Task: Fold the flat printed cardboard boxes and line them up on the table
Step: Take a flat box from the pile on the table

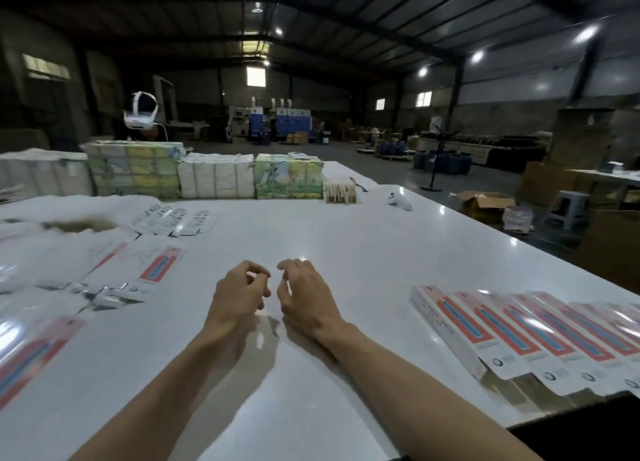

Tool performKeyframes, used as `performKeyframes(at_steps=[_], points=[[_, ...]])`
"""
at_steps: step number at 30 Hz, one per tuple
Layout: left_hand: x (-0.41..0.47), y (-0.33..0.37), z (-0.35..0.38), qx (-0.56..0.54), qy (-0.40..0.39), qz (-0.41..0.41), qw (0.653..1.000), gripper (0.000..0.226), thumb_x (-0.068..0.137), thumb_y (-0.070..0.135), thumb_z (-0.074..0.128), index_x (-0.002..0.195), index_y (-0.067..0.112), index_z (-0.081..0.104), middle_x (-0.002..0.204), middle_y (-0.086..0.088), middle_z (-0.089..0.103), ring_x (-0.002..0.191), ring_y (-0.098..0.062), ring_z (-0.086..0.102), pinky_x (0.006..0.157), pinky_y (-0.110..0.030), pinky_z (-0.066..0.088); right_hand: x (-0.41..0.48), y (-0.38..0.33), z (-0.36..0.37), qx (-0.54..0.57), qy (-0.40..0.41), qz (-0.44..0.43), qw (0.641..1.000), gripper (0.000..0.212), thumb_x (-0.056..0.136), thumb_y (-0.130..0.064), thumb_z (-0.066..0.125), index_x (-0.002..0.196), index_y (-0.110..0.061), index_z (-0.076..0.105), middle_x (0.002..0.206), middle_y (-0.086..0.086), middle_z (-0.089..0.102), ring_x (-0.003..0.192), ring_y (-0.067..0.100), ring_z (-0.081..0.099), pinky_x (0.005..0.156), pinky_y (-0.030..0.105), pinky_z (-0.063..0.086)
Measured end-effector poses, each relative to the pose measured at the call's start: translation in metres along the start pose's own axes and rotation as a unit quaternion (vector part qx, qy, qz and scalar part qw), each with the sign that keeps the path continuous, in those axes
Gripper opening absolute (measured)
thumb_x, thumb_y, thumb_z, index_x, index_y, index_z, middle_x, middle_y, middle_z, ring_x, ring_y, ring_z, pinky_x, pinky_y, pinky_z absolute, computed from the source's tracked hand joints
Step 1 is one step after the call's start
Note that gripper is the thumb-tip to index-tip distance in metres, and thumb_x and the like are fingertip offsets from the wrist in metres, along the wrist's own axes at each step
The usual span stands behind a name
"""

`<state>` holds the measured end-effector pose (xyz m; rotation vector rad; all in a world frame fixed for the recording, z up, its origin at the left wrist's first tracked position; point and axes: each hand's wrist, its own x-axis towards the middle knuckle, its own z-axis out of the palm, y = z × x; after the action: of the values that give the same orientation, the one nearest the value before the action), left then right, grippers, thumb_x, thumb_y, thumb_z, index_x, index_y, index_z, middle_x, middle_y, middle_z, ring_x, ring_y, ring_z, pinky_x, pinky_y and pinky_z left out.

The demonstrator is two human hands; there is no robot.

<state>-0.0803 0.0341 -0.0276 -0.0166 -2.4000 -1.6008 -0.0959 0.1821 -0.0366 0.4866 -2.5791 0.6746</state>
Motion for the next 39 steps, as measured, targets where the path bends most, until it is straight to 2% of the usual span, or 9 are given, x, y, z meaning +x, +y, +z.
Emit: performKeyframes(at_steps=[7,11,13,18,25,28,33,36,39], points=[[0.011,-0.003,-0.071,0.315,-0.070,-0.051,0.945,0.020,0.101,0.019,0.055,0.117,0.025,0.065,0.115,-0.004,0.072,0.100,-0.024,0.069,0.094,-0.039,0.057,-0.004,0.008,0.008,0.065,0.005,-0.023,0.998,0.029,0.104,-0.013,0.051,0.128,-0.013,0.065,0.122,-0.004,0.067,0.117,0.014,0.058,0.098,0.031,0.048],[-0.001,-0.010,-0.131,0.532,0.024,-0.093,0.841,0.036,0.105,0.013,0.045,0.139,0.017,0.052,0.138,-0.016,0.053,0.126,-0.035,0.053,0.102,-0.042,0.048,-0.002,0.010,0.007,0.110,-0.001,-0.002,0.994,0.027,0.103,-0.011,0.050,0.126,-0.013,0.066,0.108,-0.011,0.059,0.105,0.018,0.066,0.093,0.033,0.051],[-0.010,-0.013,-0.159,0.581,0.063,-0.141,0.799,0.039,0.106,0.020,0.048,0.144,0.013,0.043,0.143,-0.019,0.043,0.134,-0.041,0.043,0.106,-0.047,0.044,-0.001,0.010,0.008,0.126,0.000,0.007,0.992,0.027,0.104,-0.012,0.049,0.124,-0.014,0.066,0.106,-0.012,0.057,0.100,0.021,0.069,0.091,0.037,0.054],[-0.023,-0.025,-0.208,0.582,0.074,-0.255,0.768,0.080,0.091,0.050,0.077,0.150,0.012,0.038,0.153,-0.019,0.034,0.140,-0.041,0.036,0.111,-0.050,0.039,0.001,0.013,0.013,0.144,0.006,0.012,0.990,0.027,0.102,-0.012,0.049,0.121,-0.018,0.067,0.102,-0.012,0.059,0.099,0.016,0.063,0.090,0.038,0.054],[-0.025,-0.031,-0.240,0.565,0.070,-0.281,0.772,0.091,0.069,0.064,0.090,0.128,0.006,0.052,0.117,-0.013,0.063,0.109,-0.031,0.061,0.095,-0.041,0.053,0.000,0.016,0.013,0.173,0.004,0.013,0.985,0.028,0.101,-0.010,0.051,0.122,-0.016,0.068,0.106,-0.003,0.066,0.102,0.016,0.061,0.093,0.040,0.053],[-0.019,-0.033,-0.248,0.550,0.079,-0.263,0.789,0.101,0.068,0.058,0.093,0.137,0.006,0.040,0.128,-0.018,0.058,0.120,-0.036,0.056,0.097,-0.046,0.051,0.001,0.017,0.012,0.176,-0.001,0.012,0.984,0.027,0.102,-0.010,0.051,0.122,-0.016,0.068,0.106,-0.005,0.065,0.097,0.014,0.061,0.091,0.037,0.054],[-0.011,-0.038,-0.248,0.582,0.064,-0.246,0.773,0.067,0.079,0.061,0.081,0.128,0.021,0.056,0.118,-0.012,0.051,0.117,-0.032,0.049,0.097,-0.042,0.045,0.001,0.018,0.013,0.182,-0.009,0.010,0.983,0.026,0.103,-0.009,0.051,0.120,-0.015,0.070,0.109,-0.002,0.065,0.091,0.004,0.061,0.076,0.011,0.047],[-0.006,-0.033,-0.245,0.551,0.057,-0.209,0.806,0.051,0.081,0.055,0.081,0.116,0.021,0.065,0.102,-0.006,0.065,0.098,-0.026,0.065,0.088,-0.037,0.055,0.002,0.018,0.013,0.192,-0.012,0.008,0.981,0.028,0.101,-0.006,0.050,0.121,-0.013,0.069,0.109,0.000,0.065,0.095,0.006,0.061,0.072,0.004,0.045],[0.004,-0.015,-0.237,0.437,0.063,-0.144,0.885,0.035,0.083,0.046,0.082,0.103,0.020,0.071,0.083,-0.004,0.073,0.072,-0.022,0.073,0.063,-0.030,0.055,0.003,0.016,0.013,0.200,-0.007,0.008,0.980,0.030,0.099,-0.003,0.050,0.121,-0.012,0.069,0.108,0.001,0.065,0.098,0.010,0.061,0.071,0.003,0.044]])
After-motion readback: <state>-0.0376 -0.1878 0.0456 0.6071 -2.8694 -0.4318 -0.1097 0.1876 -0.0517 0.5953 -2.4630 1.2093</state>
